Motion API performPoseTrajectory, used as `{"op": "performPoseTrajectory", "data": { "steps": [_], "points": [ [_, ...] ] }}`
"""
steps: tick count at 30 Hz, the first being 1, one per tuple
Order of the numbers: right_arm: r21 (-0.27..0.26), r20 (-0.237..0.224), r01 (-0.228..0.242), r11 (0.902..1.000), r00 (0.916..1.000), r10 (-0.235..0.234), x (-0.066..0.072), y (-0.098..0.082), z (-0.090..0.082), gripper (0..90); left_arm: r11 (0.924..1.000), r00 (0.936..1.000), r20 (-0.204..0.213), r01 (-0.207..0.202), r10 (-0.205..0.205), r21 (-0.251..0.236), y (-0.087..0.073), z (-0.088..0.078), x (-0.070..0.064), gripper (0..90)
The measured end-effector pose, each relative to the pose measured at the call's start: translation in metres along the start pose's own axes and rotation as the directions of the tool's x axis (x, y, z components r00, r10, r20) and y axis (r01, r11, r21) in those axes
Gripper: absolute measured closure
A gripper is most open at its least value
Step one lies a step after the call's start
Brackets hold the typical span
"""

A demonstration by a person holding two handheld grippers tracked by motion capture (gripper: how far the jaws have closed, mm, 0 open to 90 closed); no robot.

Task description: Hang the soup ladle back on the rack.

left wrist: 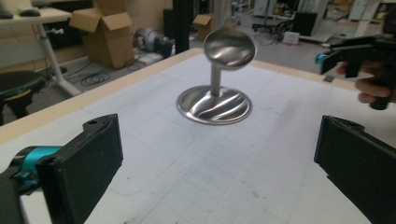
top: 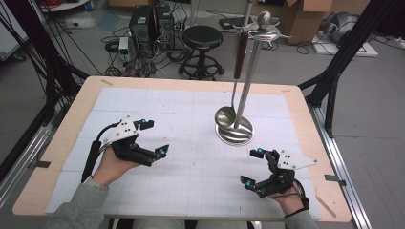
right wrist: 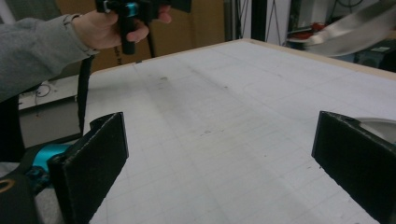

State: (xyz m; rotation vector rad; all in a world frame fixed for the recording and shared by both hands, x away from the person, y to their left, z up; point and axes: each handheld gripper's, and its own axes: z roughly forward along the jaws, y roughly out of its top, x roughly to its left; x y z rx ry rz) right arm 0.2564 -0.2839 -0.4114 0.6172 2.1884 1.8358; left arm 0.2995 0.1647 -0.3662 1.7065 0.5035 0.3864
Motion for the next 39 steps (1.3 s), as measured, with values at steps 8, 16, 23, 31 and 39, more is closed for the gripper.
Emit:
{"op": "performPoseTrajectory", "data": {
  "steps": [8,16,23,31,39],
  "points": [
    [-0.05,0.075,0.003,0.9987,0.9972,0.0,-0.004,0.002,-0.01,2.9,0.9999,0.9994,-0.034,0.006,-0.006,-0.008,-0.013,-0.015,0.0,1.7],
    [-0.068,0.105,0.003,0.9977,0.9945,0.004,-0.005,0.003,-0.014,2.8,0.9997,0.9973,-0.071,0.015,-0.014,0.02,-0.024,-0.025,0.003,1.7],
    [-0.08,0.135,-0.002,0.9968,0.9908,0.012,-0.006,0.003,-0.017,2.8,0.9992,0.994,-0.103,0.038,-0.036,0.012,-0.032,-0.037,0.009,1.7],
    [-0.084,0.146,-0.011,0.9964,0.989,0.023,-0.007,0.002,-0.018,2.8,0.9992,0.9893,-0.141,0.04,-0.039,0.004,-0.045,-0.049,0.006,1.7],
    [-0.073,0.143,-0.014,0.9973,0.9894,0.024,-0.009,0.001,-0.017,2.8,0.9943,0.9833,-0.166,0.06,-0.074,-0.088,-0.047,-0.069,0.008,1.7]
  ]
}}
